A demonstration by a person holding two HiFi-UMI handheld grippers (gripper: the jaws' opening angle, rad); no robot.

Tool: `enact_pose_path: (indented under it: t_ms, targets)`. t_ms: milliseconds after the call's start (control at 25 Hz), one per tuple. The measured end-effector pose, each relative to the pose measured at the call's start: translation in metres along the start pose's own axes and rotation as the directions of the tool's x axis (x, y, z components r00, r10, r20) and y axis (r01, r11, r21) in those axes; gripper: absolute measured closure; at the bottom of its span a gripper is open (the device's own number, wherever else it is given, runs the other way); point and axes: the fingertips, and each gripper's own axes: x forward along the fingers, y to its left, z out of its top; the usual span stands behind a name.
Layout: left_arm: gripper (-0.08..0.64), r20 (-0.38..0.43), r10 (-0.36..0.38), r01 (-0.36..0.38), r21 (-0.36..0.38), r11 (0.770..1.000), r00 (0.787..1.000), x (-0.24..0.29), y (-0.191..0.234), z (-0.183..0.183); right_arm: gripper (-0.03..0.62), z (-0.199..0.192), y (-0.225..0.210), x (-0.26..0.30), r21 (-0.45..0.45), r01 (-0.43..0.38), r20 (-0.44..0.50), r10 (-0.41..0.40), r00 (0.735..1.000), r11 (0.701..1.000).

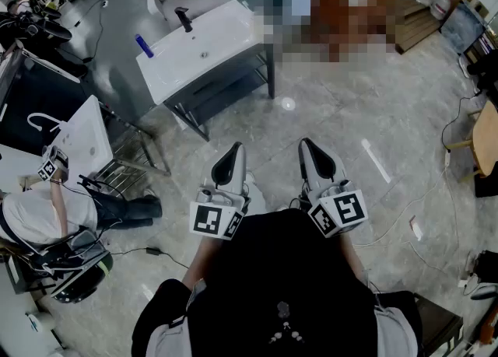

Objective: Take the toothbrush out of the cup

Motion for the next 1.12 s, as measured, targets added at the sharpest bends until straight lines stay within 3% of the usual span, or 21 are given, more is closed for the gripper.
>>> enact_pose_path:
  t_ms: [280, 1120]
  targets:
    - [0.558, -0.004, 0.027, -0.027, -0.013, 1.0, 1.0, -0.006, 0.008, -0.003, 0.592, -0.002, 0.008, 0.005, -0.014, -0.021, -0.015, 0.021, 1.0, 1.0]
    - [0.558, -0.011, -0.003, 0.003, -0.033, 0.999, 1.0, 0.012, -0.001, -0.018, 0.591, -0.013, -0.015, 0.001, 0.007, 0.021, -0.044, -0.021, 0.999, 1.0]
